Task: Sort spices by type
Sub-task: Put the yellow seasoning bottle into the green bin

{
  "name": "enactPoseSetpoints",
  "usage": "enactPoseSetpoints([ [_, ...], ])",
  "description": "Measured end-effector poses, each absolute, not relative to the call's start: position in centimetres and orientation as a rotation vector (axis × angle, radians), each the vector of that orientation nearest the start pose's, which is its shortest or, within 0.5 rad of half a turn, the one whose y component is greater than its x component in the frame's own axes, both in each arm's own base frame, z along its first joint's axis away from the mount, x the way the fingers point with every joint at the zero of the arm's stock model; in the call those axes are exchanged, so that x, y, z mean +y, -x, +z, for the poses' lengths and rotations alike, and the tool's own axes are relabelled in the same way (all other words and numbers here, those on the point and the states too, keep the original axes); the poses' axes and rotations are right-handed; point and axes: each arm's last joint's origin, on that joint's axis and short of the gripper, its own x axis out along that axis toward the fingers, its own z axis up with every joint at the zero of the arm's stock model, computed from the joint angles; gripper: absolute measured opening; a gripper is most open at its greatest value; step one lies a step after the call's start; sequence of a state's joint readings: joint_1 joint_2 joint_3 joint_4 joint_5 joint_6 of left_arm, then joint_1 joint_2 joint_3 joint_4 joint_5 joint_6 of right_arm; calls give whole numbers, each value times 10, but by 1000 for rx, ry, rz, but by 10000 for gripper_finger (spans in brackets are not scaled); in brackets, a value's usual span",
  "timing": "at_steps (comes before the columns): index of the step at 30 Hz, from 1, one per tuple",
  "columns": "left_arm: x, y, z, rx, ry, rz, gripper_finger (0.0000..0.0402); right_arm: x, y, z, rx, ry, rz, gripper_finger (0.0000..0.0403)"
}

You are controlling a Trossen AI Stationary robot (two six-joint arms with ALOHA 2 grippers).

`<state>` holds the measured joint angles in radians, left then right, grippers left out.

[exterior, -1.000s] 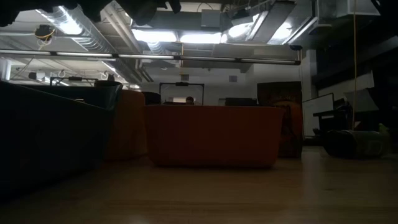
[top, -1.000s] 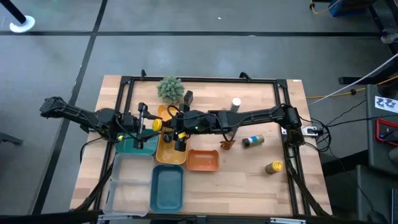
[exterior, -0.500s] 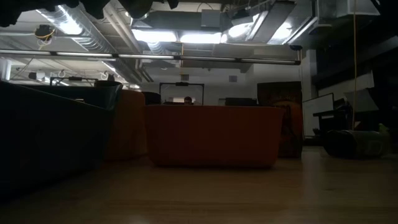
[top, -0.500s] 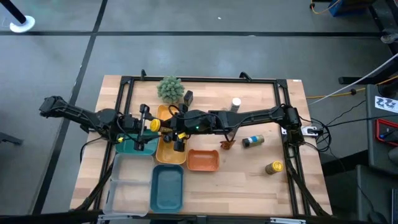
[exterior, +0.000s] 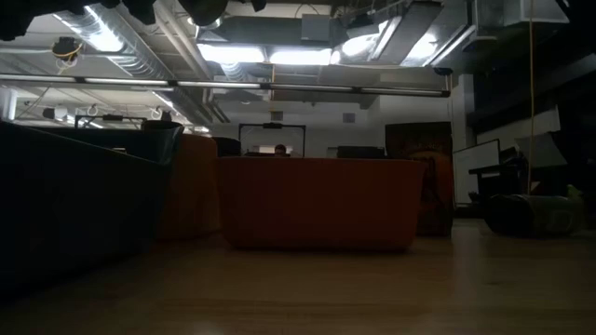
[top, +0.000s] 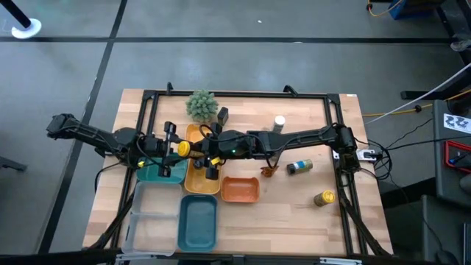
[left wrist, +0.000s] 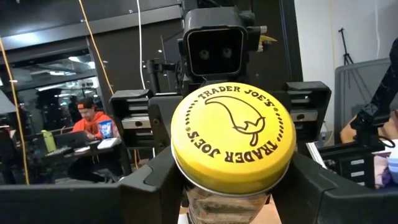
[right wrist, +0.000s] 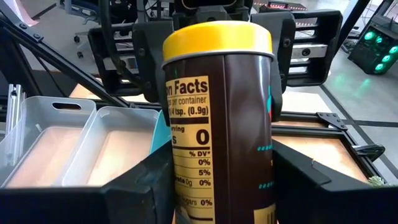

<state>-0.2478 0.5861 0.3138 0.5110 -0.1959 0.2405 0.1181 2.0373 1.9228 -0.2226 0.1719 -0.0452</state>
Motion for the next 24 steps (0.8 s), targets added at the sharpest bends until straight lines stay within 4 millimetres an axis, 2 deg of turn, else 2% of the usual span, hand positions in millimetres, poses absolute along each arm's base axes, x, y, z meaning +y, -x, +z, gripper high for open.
enactPoseSetpoints([
  [16,-30,-142,264,-233,-183,-25,178,51,-477,338,348,85,-61,200],
  [19,-30,-140,264,-235,-187,-20,179,50,-476,337,358,82,-74,217],
  [24,-29,-139,264,-224,-188,-27,183,50,-476,336,374,89,-89,269],
])
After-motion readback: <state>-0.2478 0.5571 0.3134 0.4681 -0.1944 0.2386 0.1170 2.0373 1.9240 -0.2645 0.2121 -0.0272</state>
